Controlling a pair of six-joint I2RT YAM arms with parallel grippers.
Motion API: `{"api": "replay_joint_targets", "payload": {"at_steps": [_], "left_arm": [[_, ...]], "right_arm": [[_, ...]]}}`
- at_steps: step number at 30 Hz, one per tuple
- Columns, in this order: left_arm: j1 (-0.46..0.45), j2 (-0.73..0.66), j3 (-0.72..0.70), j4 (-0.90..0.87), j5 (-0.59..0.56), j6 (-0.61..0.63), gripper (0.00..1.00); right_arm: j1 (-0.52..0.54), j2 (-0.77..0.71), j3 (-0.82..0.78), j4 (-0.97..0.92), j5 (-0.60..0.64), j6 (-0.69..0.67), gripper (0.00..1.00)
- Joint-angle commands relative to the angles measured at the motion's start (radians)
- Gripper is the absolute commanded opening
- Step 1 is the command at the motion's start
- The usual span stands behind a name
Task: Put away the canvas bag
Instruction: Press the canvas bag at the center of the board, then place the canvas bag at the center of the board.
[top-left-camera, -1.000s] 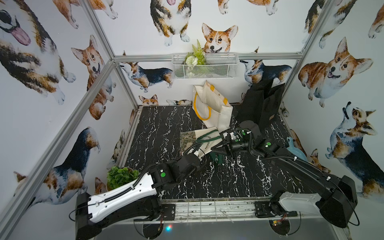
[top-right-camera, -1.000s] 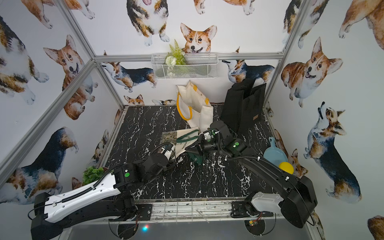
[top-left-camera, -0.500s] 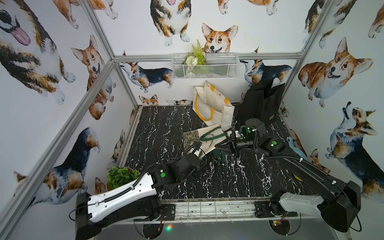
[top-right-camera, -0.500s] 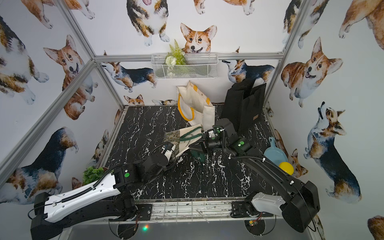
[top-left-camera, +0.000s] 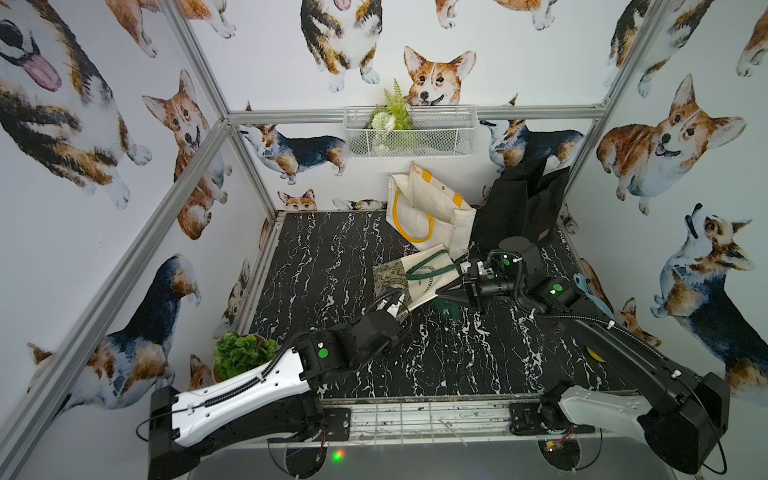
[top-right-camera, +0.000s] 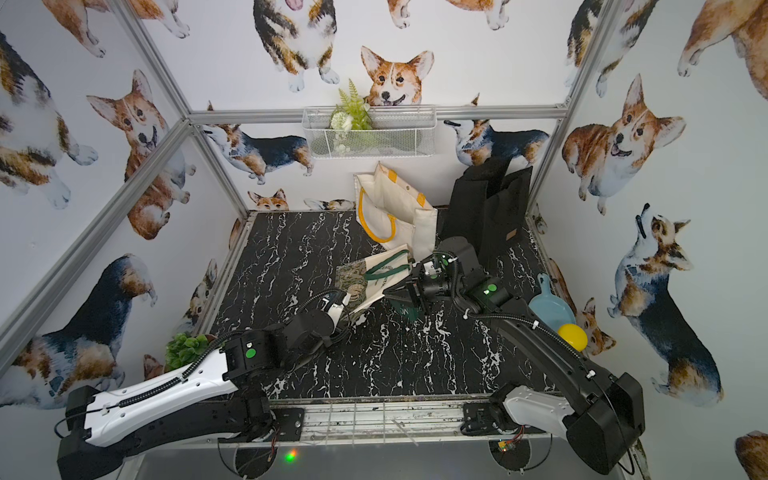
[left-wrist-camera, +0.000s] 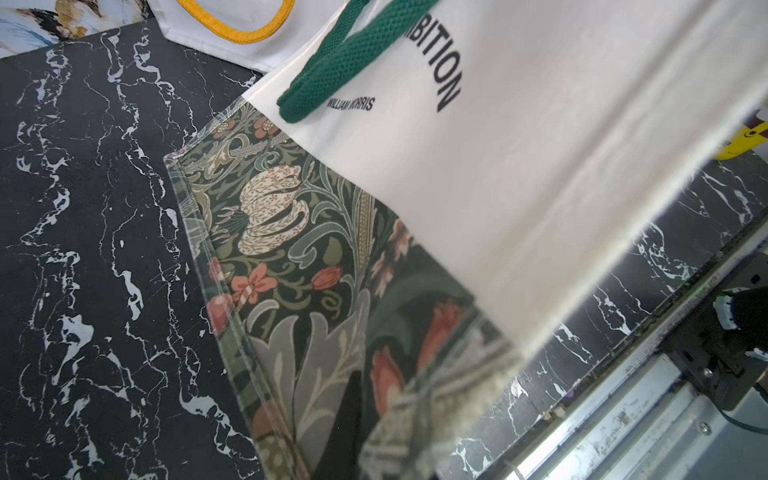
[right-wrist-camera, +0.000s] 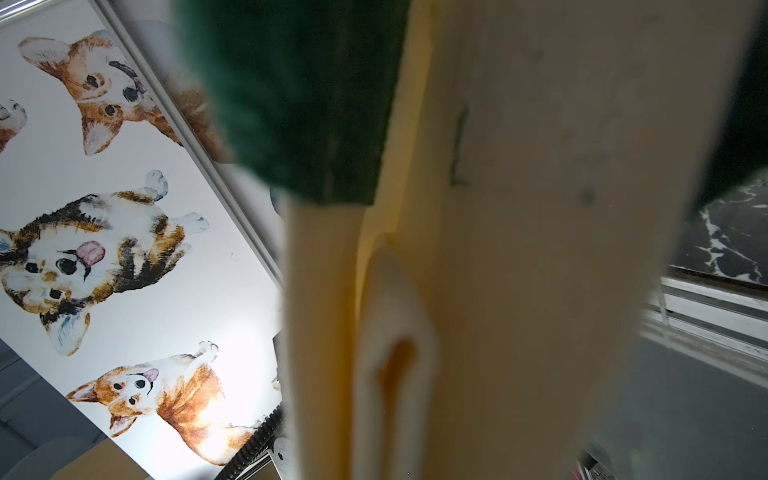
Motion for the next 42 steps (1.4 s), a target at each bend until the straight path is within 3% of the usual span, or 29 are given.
{"api": "replay_joint_targets", "payload": {"at_steps": [1, 5, 9, 13, 17, 23, 30, 34, 38, 42], "left_arm": [[0.0, -0.015, 0.013, -0.13, 0.037, 0.002, 0.0], [-0.001, -0.034, 0.054, -0.106, 0.15, 0.02, 0.0], [-0.002, -0.046, 0.067, -0.118, 0.204, 0.033, 0.0], [-0.003, -0.06, 0.07, -0.125, 0.207, 0.041, 0.0], [-0.002, -0.067, 0.058, -0.106, 0.21, 0.035, 0.0], [-0.004, -0.072, 0.033, -0.019, 0.296, 0.017, 0.0], [-0.006, -0.121, -0.035, 0.228, 0.593, -0.01, 0.0], [-0.007, -0.098, -0.019, 0.394, 0.767, -0.078, 0.0], [-0.015, -0.074, -0.002, 0.519, 0.849, -0.146, 0.0], [-0.018, -0.072, 0.004, 0.593, 0.84, -0.179, 0.0]], "right_arm": [[-0.01, -0.009, -0.021, 0.04, 0.036, 0.009, 0.0], [-0.01, -0.054, -0.072, -0.017, 0.027, -0.038, 0.0], [-0.01, -0.046, -0.103, -0.154, 0.002, -0.187, 0.0], [-0.01, -0.023, -0.139, -0.255, -0.034, -0.326, 0.0], [-0.01, -0.023, -0.124, -0.296, -0.034, -0.377, 0.0], [-0.009, 0.009, 0.097, -0.514, 0.038, -0.506, 0.0], [-0.01, 0.023, 0.336, -0.838, 0.082, -0.657, 0.0], [-0.011, -0.004, 0.356, -0.908, 0.08, -0.677, 0.09], [-0.04, -0.072, 0.294, -0.815, 0.015, -0.623, 0.35], [-0.071, -0.112, 0.343, -0.706, -0.058, -0.606, 0.56]]}}
